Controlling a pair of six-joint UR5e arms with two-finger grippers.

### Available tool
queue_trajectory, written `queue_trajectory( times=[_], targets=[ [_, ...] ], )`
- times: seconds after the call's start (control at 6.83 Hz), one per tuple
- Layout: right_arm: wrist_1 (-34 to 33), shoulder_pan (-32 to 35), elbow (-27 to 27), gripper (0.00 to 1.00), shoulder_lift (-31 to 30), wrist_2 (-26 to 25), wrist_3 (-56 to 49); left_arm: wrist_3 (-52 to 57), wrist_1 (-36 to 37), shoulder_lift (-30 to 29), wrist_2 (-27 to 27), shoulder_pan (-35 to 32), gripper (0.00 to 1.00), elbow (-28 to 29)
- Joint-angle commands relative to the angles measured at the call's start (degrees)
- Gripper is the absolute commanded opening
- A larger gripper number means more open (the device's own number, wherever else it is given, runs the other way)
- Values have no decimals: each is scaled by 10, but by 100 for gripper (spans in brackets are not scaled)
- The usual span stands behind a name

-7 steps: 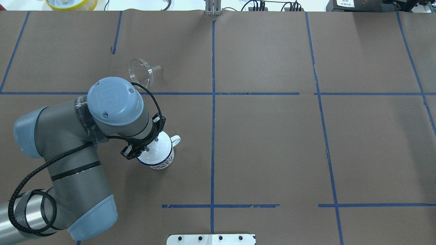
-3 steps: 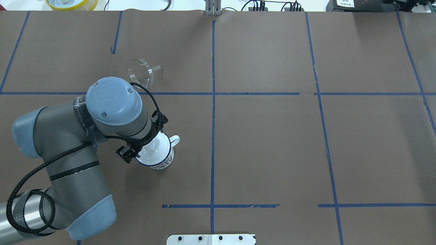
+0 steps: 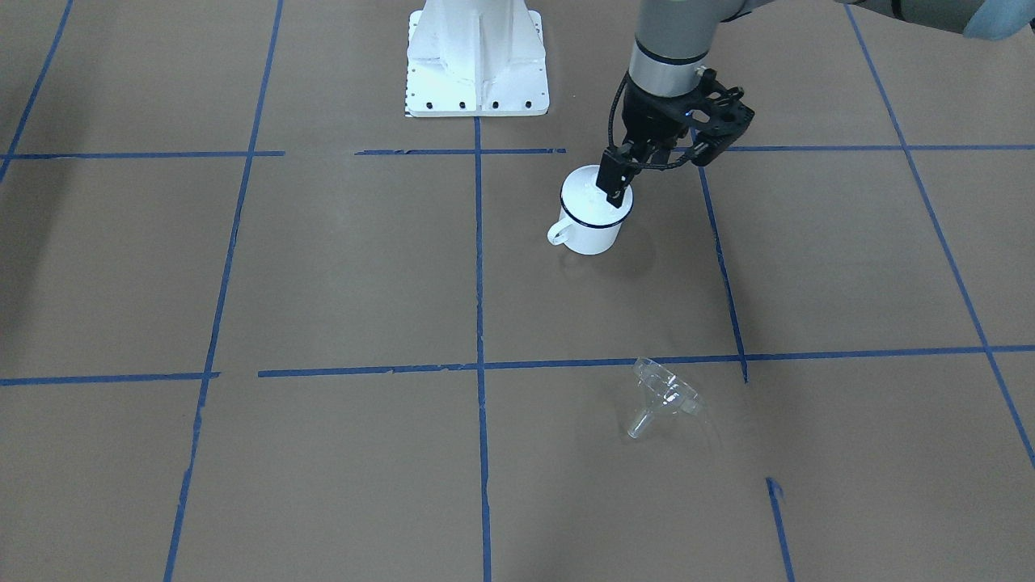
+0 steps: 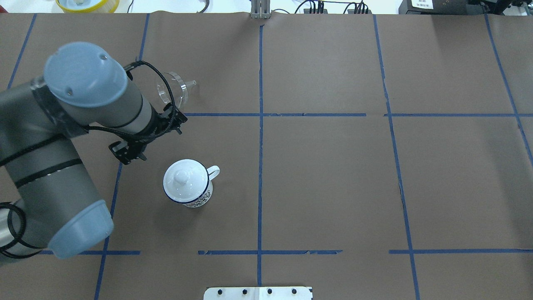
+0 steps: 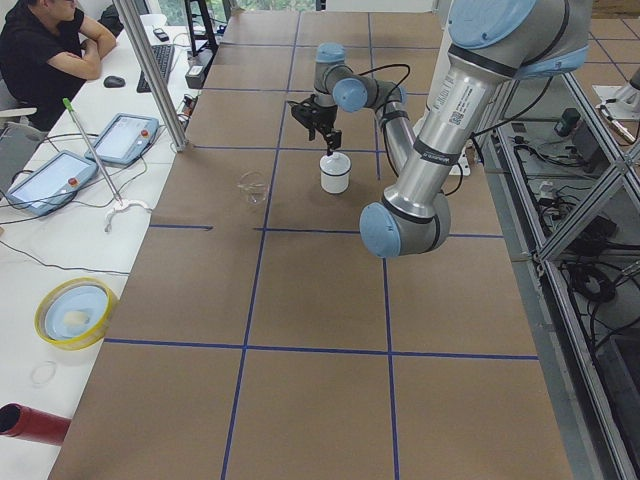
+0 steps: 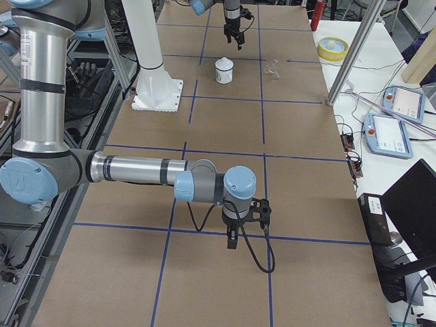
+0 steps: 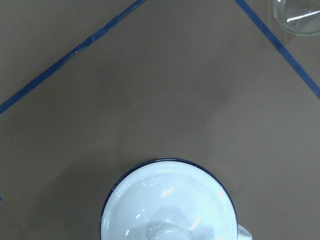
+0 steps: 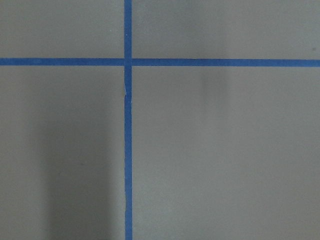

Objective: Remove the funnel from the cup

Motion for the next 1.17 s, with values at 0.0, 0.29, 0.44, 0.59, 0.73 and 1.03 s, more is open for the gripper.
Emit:
queue_trajectory(
  times=[0.0, 0.29, 0.44, 0.59, 0.73, 1.03],
  targets=[
    [0, 0, 0, 100, 0, 0, 0, 249, -12, 66, -91, -147, 100, 1],
    [0, 0, 0, 100, 0, 0, 0, 501, -14, 128, -163, -304, 100, 45],
    [0, 0, 0, 100, 0, 0, 0, 680, -14, 163, -172, -386, 100, 95],
    [0, 0, 0, 100, 0, 0, 0, 862, -26, 186, -172, -458, 100, 168],
    [0, 0, 0, 100, 0, 0, 0, 977, -80, 188, -172, -516, 100, 257],
    [0, 0, 0, 100, 0, 0, 0, 1027, -147, 189, -193, -540, 100, 349]
  ],
)
